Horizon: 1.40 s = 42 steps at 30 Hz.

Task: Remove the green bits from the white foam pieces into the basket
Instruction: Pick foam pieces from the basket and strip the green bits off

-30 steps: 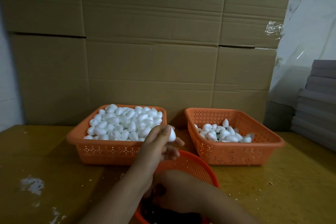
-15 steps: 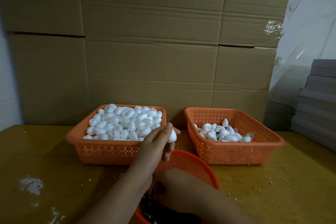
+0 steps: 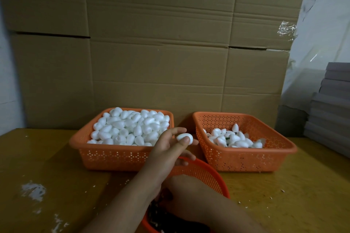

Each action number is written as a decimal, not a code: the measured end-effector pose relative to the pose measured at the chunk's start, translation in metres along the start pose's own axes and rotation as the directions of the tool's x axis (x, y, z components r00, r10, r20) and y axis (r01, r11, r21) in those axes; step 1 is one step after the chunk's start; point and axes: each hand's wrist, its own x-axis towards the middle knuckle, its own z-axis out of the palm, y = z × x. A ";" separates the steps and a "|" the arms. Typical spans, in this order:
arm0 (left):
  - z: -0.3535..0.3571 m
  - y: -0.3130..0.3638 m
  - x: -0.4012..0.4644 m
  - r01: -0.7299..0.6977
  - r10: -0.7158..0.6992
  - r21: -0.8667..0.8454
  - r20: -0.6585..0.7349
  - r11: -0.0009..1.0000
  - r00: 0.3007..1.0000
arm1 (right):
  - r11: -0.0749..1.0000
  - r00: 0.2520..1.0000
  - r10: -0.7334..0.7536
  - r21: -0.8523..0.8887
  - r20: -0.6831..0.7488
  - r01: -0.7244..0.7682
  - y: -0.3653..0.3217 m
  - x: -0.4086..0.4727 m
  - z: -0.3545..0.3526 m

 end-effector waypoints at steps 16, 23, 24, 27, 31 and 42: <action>0.002 0.000 -0.001 -0.160 0.166 0.185 -0.016 0.970 0.986 | 1.000 1.000 -0.009 -0.010 -0.013 0.009 -0.003 -0.003 -0.003; 0.003 0.001 -0.001 -0.168 0.169 0.170 0.007 0.971 0.986 | 1.000 0.999 -0.023 0.002 -0.025 0.023 -0.007 -0.007 -0.008; 0.003 0.000 -0.001 -0.175 0.177 0.186 0.007 0.967 0.984 | 1.000 0.999 -0.023 -0.004 -0.024 0.023 -0.007 -0.007 -0.008; 0.002 -0.004 0.001 -0.168 0.174 0.216 -0.011 0.962 0.985 | 1.000 0.999 -0.026 -0.007 -0.020 0.026 -0.008 -0.007 -0.009; 0.001 -0.007 0.001 -0.140 0.154 0.245 -0.038 0.959 0.987 | 0.999 0.999 -0.032 0.009 -0.024 0.032 -0.009 -0.008 -0.010; 0.001 -0.007 0.001 -0.206 0.222 0.393 0.005 0.896 0.975 | 0.999 1.000 -0.006 -0.033 0.000 0.006 -0.001 -0.002 -0.002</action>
